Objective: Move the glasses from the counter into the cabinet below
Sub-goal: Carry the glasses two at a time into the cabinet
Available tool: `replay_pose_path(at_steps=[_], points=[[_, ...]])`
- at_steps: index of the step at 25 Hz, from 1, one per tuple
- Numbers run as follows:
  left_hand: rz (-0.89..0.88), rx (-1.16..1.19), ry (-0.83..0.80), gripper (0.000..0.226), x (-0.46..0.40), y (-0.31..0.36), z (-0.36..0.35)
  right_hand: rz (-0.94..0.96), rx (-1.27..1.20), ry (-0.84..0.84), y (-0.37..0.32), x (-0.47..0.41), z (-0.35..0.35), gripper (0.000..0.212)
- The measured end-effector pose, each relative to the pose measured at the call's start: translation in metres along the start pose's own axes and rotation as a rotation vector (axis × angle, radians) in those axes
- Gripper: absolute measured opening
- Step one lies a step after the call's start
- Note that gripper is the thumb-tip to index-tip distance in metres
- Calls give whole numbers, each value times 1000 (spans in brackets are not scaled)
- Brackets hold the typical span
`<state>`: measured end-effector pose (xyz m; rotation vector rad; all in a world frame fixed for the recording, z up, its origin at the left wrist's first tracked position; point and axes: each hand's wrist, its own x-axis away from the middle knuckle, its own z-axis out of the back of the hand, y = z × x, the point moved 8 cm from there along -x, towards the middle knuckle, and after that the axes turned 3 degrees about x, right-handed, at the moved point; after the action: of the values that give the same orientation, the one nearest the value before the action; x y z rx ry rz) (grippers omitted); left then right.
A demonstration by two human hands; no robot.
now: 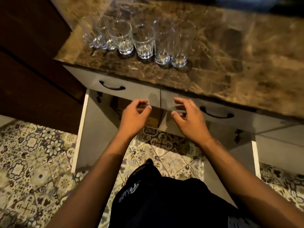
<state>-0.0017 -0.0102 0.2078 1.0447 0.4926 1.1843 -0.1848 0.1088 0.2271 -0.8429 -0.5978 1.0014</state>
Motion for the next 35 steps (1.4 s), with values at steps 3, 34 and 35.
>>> replay_pose_path(at_steps=[3,34,35], points=[[-65,53,-27,24,-43,23,21,8,-41,119,-21,-34,3,40],[-101,54,194,60,-114,120,-39,22,-139,307,-5,-149,65,72],[-109,38,200,61,-115,122,-40,23,-139,307,-3,-149,66,70]])
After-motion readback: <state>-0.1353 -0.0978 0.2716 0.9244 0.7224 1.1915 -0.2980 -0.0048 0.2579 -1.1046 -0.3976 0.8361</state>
